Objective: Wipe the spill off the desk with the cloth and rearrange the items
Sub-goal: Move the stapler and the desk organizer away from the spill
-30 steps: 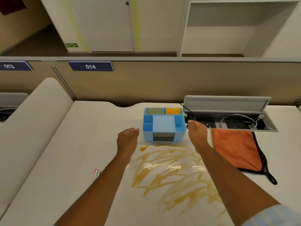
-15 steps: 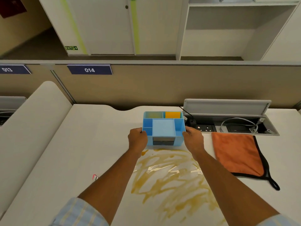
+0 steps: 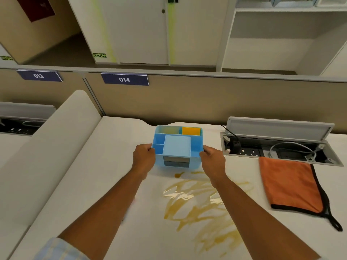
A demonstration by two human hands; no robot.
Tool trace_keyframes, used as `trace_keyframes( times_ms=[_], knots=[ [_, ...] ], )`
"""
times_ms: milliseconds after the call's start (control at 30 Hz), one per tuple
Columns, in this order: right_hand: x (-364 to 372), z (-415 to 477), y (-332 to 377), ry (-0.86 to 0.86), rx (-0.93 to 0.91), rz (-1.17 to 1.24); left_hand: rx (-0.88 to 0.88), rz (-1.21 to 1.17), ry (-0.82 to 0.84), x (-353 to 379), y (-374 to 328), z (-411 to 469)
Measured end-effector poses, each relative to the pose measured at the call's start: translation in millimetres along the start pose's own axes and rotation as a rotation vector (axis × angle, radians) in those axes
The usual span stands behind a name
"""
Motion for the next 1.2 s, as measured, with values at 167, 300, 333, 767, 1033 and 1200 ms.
trace_keyframes(
  times_ms=[167,300,333,767,1033,1200],
  knots=[
    [56,-34,19,0.061,-0.025,0.027,0.002,0.01,-0.088,-63,22,3],
    [99,-54,34,0.089,-0.038,-0.01,-0.043,0.026,-0.166,-106,41,4],
    [107,-57,37,0.098,-0.036,-0.015,-0.05,0.03,-0.179,-115,45,5],
    [172,-98,36,0.195,-0.033,-0.069,-0.134,0.022,-0.223,-170,98,-10],
    [180,-104,40,0.206,-0.037,-0.082,-0.151,-0.007,-0.256,-176,110,-13],
    [182,-102,40,0.201,-0.027,-0.097,-0.138,-0.024,-0.267,-175,110,-13]
  ],
)
Point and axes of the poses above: each hand's wrist, its own z-axis towards the middle knuckle, its own x-axis out of the palm, y = z × x, the point moved 2 cm from there along z, towards the middle knuckle, and after that the axes turned 13 degrees about x, right-handed, at the moved point
